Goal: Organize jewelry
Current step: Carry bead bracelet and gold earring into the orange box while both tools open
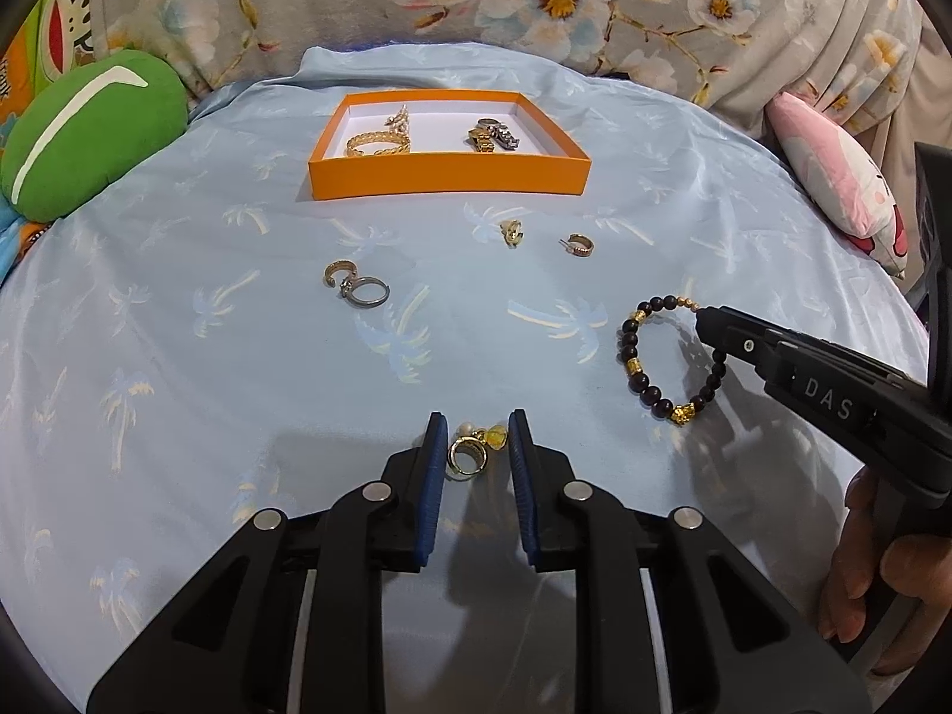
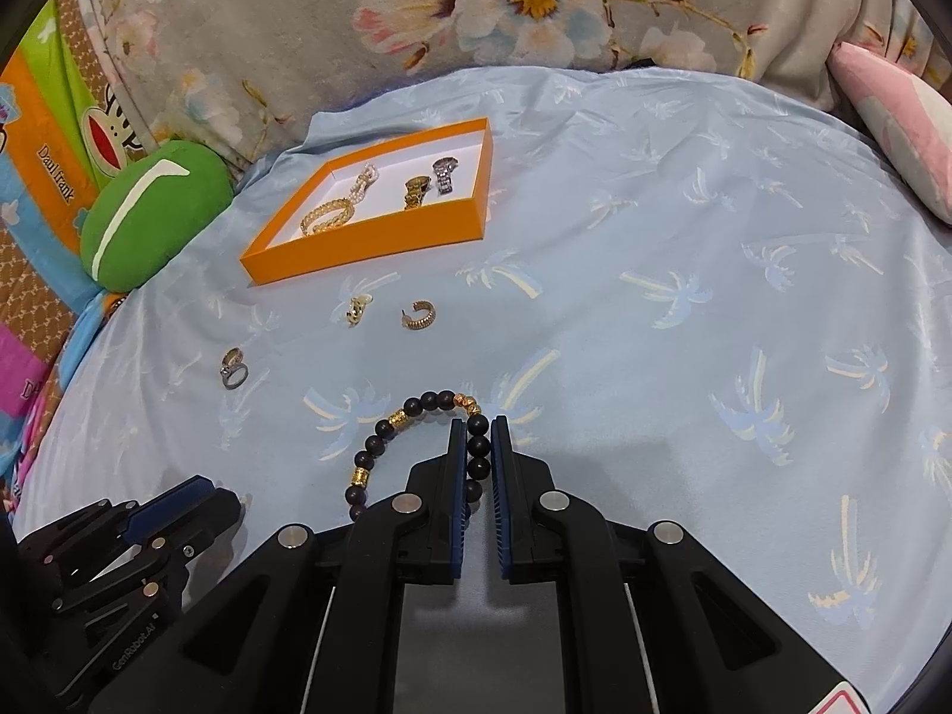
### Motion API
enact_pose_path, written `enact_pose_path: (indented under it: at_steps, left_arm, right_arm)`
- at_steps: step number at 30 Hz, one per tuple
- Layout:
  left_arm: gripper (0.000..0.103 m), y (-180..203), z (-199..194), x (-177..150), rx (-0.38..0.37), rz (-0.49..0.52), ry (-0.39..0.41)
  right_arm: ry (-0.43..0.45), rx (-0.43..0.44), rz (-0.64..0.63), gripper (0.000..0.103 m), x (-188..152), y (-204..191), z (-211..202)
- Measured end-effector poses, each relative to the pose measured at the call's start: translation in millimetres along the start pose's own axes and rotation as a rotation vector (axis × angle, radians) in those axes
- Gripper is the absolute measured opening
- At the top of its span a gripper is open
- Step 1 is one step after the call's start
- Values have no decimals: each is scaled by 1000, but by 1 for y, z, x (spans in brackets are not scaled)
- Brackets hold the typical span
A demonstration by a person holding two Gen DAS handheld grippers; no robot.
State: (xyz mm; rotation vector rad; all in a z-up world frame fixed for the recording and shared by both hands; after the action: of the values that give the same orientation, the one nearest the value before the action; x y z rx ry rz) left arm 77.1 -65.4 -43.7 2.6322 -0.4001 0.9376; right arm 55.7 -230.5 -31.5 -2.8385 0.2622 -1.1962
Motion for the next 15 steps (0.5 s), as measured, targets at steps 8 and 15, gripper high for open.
enact_pose_path:
  at_steps: [8,15]
  left_arm:
    - [20,-7,-10,17,6,-19,37]
    - [20,-19,-13,45,24,-34,82]
  right_arm:
    - [34,27,4,8,9,-2,-9]
    - [72,41,-36,8,39,-13,-14]
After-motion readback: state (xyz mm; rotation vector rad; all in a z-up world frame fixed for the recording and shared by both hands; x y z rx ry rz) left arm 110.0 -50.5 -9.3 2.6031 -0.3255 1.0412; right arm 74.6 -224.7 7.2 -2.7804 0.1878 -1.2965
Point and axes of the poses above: each gripper's, at about its wrist camera, not at the fingertips, and z roughly the way its jaws point, y to its right, x to its top, the point moved 5 cm from there along z, roughly the way its jaws point, and after that the axes turned 9 degrees about -z, right-handed, at the moved point
